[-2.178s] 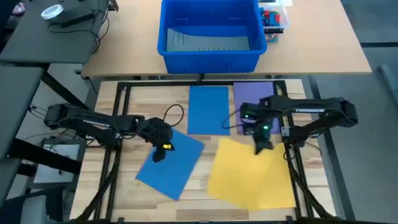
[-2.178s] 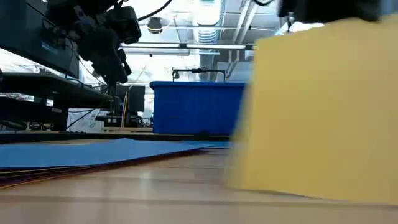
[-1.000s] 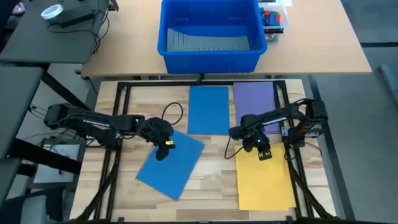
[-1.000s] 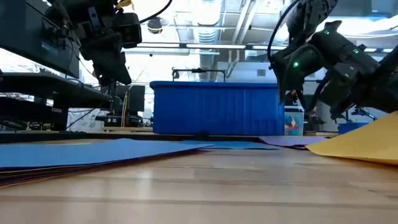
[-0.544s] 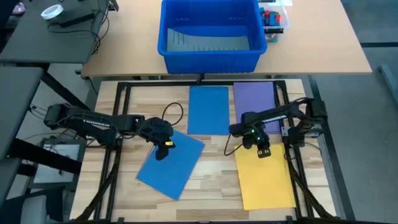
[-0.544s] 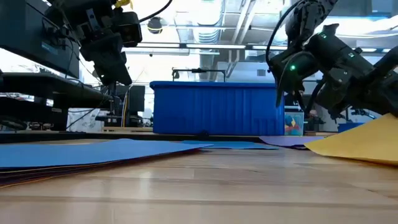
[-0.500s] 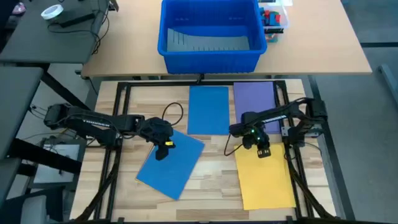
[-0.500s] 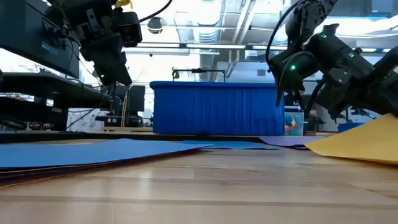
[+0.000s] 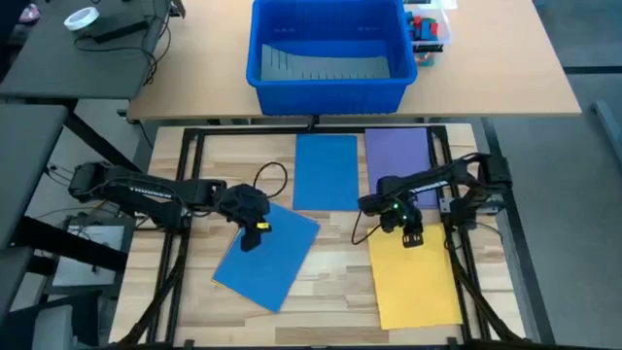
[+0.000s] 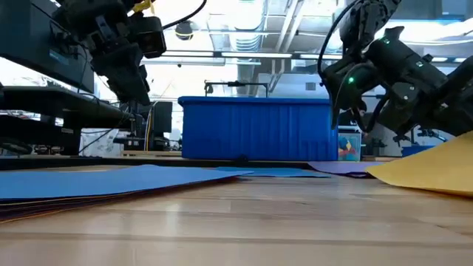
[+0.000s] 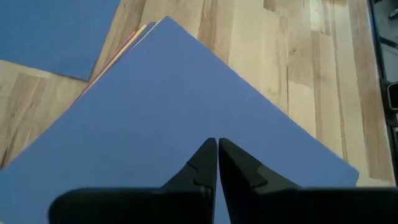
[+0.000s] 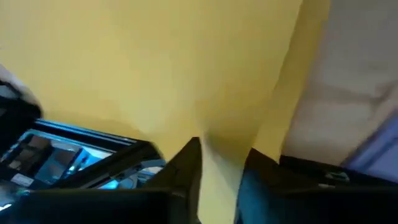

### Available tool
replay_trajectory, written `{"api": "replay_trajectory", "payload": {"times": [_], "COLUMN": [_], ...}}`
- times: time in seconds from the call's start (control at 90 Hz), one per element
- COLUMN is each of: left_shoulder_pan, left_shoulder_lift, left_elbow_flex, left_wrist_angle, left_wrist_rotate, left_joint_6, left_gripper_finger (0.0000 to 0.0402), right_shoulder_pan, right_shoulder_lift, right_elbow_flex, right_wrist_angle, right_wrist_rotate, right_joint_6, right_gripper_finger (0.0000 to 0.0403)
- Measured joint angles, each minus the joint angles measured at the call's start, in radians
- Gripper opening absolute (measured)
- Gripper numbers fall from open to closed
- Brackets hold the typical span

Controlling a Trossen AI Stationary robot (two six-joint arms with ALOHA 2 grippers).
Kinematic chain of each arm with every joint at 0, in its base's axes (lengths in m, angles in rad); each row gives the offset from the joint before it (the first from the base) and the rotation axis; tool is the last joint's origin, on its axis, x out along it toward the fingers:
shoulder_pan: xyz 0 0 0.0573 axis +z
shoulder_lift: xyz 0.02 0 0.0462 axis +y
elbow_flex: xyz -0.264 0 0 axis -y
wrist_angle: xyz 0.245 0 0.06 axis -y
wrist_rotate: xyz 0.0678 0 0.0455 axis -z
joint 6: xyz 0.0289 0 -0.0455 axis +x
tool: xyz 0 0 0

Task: Organize paper
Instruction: Stack the yellow paper on top of the other yellow papers

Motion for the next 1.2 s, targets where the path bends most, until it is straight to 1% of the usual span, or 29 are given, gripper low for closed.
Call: {"api": "replay_trajectory", "payload": {"times": [0.078, 0.144, 0.267, 0.311, 0.367, 0.433, 0.489, 0.533, 0.589, 0.667, 0.756, 0.789, 0.822, 0.933, 1.067, 1.2], "left_shoulder_pan": [0.000, 0.000, 0.000, 0.000, 0.000, 0.000, 0.000, 0.000, 0.000, 0.000, -0.001, 0.000, 0.000, 0.000, 0.000, 0.000], "left_shoulder_lift": [0.000, 0.000, 0.000, 0.000, 0.000, 0.000, 0.000, 0.000, 0.000, 0.000, 0.000, 0.000, 0.000, 0.000, 0.000, 0.000], "left_elbow_flex": [0.000, 0.000, 0.000, 0.000, 0.000, 0.000, 0.000, 0.000, 0.000, 0.000, 0.000, 0.000, 0.000, 0.000, 0.000, 0.000], "left_wrist_angle": [-0.002, -0.003, -0.004, -0.004, -0.004, -0.004, -0.004, -0.004, -0.004, -0.006, -0.010, -0.010, -0.011, -0.012, -0.012, -0.012], "left_wrist_rotate": [0.001, 0.002, 0.002, 0.002, 0.001, 0.001, 0.001, 0.001, 0.001, 0.001, 0.001, 0.001, 0.001, 0.001, 0.001, 0.000], "left_joint_6": [0.000, 0.005, 0.028, 0.031, 0.031, 0.031, 0.030, 0.027, 0.014, -0.011, -0.039, -0.045, -0.046, -0.048, -0.052, -0.053], "left_gripper_finger": [0.0000, 0.0000, 0.0000, 0.0000, 0.0000, 0.0000, 0.0000, 0.0000, 0.0000, 0.0000, 0.0000, 0.0000, 0.0000, 0.0000, 0.0000, 0.0000], "right_shoulder_pan": [-0.002, -0.011, -0.053, -0.070, -0.084, -0.076, -0.043, -0.004, 0.054, 0.134, 0.212, 0.234, 0.253, 0.291, 0.313, 0.330], "right_shoulder_lift": [0.000, 0.000, -0.011, -0.021, -0.036, -0.059, -0.079, -0.086, -0.082, -0.036, 0.030, 0.052, 0.072, 0.130, 0.142, 0.144], "right_elbow_flex": [0.017, 0.034, 0.071, 0.094, 0.126, 0.154, 0.157, 0.152, 0.140, 0.132, 0.129, 0.129, 0.129, 0.130, 0.134, 0.136], "right_wrist_angle": [-0.010, -0.030, -0.056, -0.054, -0.015, 0.140, 0.341, 0.512, 0.684, 0.797, 0.799, 0.794, 0.793, 0.782, 0.766, 0.694], "right_wrist_rotate": [0.043, 0.056, 0.060, 0.040, -0.044, -0.162, -0.192, -0.175, -0.115, -0.024, 0.077, 0.095, 0.102, 0.109, 0.108, 0.115], "right_joint_6": [0.007, 0.011, 0.045, 0.075, 0.122, 0.203, 0.280, 0.310, 0.331, 0.354, 0.361, 0.361, 0.353, 0.355, 0.381, 0.396], "right_gripper_finger": [0.0122, 0.0141, 0.0158, 0.0159, 0.0158, 0.0154, 0.0148, 0.0140, 0.0127, 0.0095, 0.0040, 0.0021, 0.0011, 0.0008, 0.0001, 0.0000]}}
